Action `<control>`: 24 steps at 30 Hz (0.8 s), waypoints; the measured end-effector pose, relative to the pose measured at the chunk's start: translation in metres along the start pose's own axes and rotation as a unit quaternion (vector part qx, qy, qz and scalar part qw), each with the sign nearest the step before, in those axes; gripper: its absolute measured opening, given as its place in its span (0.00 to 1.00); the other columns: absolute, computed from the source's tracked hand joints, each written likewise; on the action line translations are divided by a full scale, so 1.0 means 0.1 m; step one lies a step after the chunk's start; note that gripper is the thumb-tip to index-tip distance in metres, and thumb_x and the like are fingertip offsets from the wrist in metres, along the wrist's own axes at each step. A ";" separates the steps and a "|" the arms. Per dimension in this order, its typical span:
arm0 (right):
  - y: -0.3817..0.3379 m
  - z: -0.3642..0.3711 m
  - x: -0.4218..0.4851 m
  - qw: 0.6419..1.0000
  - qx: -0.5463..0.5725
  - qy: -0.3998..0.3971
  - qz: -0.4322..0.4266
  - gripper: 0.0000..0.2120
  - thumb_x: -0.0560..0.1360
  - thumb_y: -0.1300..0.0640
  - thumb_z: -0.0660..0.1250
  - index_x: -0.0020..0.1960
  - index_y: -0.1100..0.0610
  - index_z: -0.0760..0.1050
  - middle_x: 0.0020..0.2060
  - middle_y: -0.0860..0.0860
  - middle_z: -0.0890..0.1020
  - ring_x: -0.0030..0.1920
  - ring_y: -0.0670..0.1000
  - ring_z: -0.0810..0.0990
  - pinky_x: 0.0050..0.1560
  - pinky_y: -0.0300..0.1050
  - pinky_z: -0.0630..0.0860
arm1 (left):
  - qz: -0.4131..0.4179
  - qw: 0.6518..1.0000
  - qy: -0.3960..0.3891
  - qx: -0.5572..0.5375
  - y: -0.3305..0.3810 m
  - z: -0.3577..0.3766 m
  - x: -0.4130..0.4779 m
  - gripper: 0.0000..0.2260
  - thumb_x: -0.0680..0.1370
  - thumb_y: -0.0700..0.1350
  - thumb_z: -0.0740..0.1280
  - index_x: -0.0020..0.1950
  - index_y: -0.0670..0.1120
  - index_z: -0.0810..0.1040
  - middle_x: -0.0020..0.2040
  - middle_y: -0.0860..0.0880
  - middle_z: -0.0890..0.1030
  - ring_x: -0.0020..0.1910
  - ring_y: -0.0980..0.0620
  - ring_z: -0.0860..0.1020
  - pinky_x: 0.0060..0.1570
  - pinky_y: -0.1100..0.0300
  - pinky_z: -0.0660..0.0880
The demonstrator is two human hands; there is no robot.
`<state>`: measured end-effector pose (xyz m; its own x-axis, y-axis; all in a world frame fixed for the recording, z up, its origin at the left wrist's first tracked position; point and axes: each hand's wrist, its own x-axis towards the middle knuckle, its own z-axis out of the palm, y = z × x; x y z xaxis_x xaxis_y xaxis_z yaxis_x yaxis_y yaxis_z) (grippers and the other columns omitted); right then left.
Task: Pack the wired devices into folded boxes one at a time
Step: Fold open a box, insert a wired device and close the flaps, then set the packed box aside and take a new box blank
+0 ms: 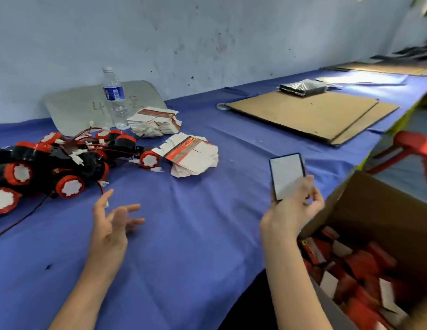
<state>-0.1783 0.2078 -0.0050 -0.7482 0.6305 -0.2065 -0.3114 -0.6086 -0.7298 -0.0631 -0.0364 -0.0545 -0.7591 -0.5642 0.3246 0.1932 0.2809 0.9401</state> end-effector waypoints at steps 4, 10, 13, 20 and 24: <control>-0.16 -0.32 0.24 0.970 -0.149 0.110 -0.158 0.28 0.76 0.60 0.66 0.73 0.57 0.59 0.70 0.56 0.60 0.69 0.55 0.65 0.68 0.51 0.66 | 0.004 1.000 -0.018 0.020 0.02 0.03 -0.02 0.30 0.65 0.79 0.57 0.63 0.69 0.62 0.52 0.49 0.82 0.41 0.52 0.82 0.52 0.48 0.76; 0.27 0.19 -0.02 0.916 -0.275 -0.106 -0.271 0.30 0.72 0.63 0.70 0.72 0.57 0.65 0.76 0.56 0.54 0.77 0.55 0.50 0.75 0.53 0.49 | -0.008 1.000 -0.019 0.023 -0.04 0.00 -0.01 0.33 0.67 0.79 0.55 0.67 0.64 0.63 0.47 0.53 0.84 0.41 0.51 0.83 0.56 0.42 0.75; 0.69 0.57 -0.18 0.789 -0.470 -0.310 -0.247 0.36 0.72 0.55 0.73 0.75 0.49 0.60 0.78 0.51 0.47 0.78 0.54 0.41 0.74 0.58 0.42 | -0.011 0.999 -0.024 0.020 -0.01 0.03 -0.03 0.31 0.66 0.80 0.54 0.64 0.67 0.64 0.46 0.53 0.84 0.41 0.52 0.82 0.52 0.50 0.75; 1.45 0.99 -0.22 0.577 -0.626 -0.482 -0.206 0.43 0.71 0.35 0.67 0.78 0.45 0.50 0.79 0.53 0.42 0.78 0.53 0.38 0.72 0.61 0.33 | -0.021 1.000 -0.018 0.006 0.03 0.05 0.02 0.40 0.62 0.82 0.54 0.67 0.60 0.65 0.45 0.51 0.84 0.39 0.50 0.82 0.46 0.59 0.75; 1.56 1.06 -0.26 0.517 -0.682 -0.428 -0.292 0.26 0.77 0.42 0.59 0.71 0.53 0.65 0.71 0.58 0.67 0.74 0.56 0.60 0.69 0.65 0.29 | -0.022 0.999 -0.018 0.014 0.02 0.07 0.03 0.40 0.63 0.82 0.53 0.67 0.60 0.65 0.46 0.51 0.84 0.39 0.51 0.82 0.44 0.64 0.76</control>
<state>-0.2691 0.0453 -0.0447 -0.9265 -0.2839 0.2471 -0.3650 0.8379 -0.4059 -0.0695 -0.0321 -0.0529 -0.7888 -0.5478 0.2788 0.1424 0.2784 0.9498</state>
